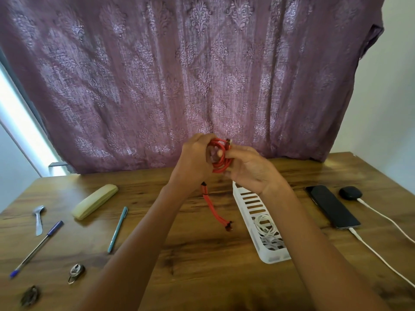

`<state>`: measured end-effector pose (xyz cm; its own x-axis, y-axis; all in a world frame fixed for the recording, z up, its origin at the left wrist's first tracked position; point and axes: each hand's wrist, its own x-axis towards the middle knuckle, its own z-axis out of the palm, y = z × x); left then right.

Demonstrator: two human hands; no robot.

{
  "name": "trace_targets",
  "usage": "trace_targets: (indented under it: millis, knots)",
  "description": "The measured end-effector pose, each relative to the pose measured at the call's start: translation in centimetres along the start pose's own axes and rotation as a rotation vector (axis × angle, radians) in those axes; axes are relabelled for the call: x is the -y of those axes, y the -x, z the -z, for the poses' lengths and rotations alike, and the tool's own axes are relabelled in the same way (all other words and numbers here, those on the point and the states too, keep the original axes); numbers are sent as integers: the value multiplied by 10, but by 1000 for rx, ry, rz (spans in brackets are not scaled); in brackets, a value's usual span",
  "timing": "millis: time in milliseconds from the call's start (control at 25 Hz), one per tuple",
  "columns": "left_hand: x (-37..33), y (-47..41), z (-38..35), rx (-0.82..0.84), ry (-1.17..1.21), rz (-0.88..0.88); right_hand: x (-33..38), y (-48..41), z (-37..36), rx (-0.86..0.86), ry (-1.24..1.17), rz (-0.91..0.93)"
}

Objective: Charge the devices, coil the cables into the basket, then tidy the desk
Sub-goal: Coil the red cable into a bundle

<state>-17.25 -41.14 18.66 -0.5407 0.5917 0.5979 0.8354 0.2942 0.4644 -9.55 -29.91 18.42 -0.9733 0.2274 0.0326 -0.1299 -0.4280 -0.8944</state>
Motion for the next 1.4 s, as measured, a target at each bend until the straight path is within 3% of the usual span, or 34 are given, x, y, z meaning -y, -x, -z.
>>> trace_targets:
  millis: [160,280,360,440,600,880,1000,1160,1320,1400]
  knots:
    - [-8,-8,7,91,38,114,5,2,-1,-97,148,116]
    - [-6,-9,9,153,96,212,6,6,-9,-221,425,253]
    - [-4,-11,12,90,83,243,7,6,-3,-436,748,483]
    - [0,-10,15,-26,42,301,10,7,3,-598,872,641]
    - [-1,-2,18,-191,50,367,-4,13,-6,-435,824,565]
    - [-11,7,14,-238,136,286,-17,2,-16,-515,1102,600]
    - [-8,8,15,-249,71,187,-8,7,-17,-442,1080,596]
    - [-1,7,12,-234,2,94,3,10,-17,-300,530,439]
    - [-3,8,8,-249,51,118,15,10,-19,-393,234,150]
    - [-5,10,9,-284,96,171,20,10,-13,-342,142,75]
